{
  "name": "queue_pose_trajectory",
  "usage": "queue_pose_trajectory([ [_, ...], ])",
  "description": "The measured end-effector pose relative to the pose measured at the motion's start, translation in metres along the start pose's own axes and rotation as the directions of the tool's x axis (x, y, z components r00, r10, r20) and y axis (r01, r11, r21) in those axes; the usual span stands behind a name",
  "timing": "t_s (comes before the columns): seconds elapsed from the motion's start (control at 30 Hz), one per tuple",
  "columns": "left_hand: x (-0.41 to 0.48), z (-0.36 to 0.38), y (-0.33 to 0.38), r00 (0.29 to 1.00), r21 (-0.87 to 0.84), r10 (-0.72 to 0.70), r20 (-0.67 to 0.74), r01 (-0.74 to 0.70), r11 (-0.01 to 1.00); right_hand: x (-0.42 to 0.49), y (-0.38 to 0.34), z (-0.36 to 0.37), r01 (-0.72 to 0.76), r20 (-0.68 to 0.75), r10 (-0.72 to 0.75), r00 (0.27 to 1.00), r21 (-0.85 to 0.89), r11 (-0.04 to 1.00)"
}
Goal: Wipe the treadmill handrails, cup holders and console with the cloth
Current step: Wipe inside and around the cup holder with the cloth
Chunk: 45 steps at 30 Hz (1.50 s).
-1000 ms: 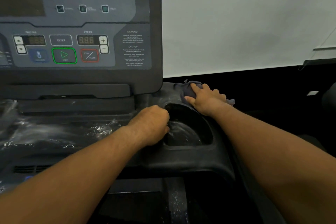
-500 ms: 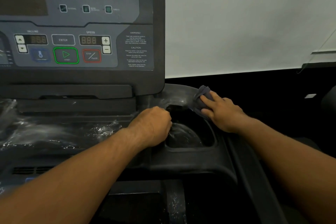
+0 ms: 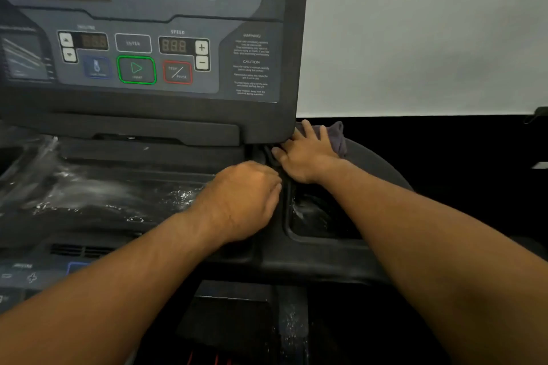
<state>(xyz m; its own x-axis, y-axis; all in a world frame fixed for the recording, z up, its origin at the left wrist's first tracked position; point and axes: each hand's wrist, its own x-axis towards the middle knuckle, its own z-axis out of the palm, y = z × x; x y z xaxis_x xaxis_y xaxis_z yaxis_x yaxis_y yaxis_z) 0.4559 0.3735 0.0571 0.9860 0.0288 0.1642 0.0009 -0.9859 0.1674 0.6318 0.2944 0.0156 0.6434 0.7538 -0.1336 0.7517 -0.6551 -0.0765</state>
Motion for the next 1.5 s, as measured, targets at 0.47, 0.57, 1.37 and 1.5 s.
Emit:
queue_pose_trajectory([
  [0.47, -0.010, -0.023, -0.012, 0.989, -0.005, -0.105, -0.100, 0.105, 0.994, -0.067, -0.004, 0.009, 0.466, -0.088, -0.462, 0.883, 0.028, 0.884],
  [0.57, -0.010, -0.021, -0.009, 0.983, -0.004, -0.127, -0.133, 0.128, 0.992, -0.047, -0.016, 0.006, 0.290, -0.068, -0.290, 0.955, -0.006, 0.957],
  [1.37, -0.033, -0.033, -0.013, 0.956, -0.067, -0.207, -0.206, 0.198, 0.978, -0.182, -0.086, 0.024, 0.325, 0.022, -0.329, 0.944, 0.100, 0.940],
  [1.5, -0.034, -0.038, -0.011, 0.958, -0.075, -0.191, -0.214, 0.179, 0.981, -0.170, -0.074, 0.021, 0.314, 0.080, -0.318, 0.945, 0.059, 0.948],
])
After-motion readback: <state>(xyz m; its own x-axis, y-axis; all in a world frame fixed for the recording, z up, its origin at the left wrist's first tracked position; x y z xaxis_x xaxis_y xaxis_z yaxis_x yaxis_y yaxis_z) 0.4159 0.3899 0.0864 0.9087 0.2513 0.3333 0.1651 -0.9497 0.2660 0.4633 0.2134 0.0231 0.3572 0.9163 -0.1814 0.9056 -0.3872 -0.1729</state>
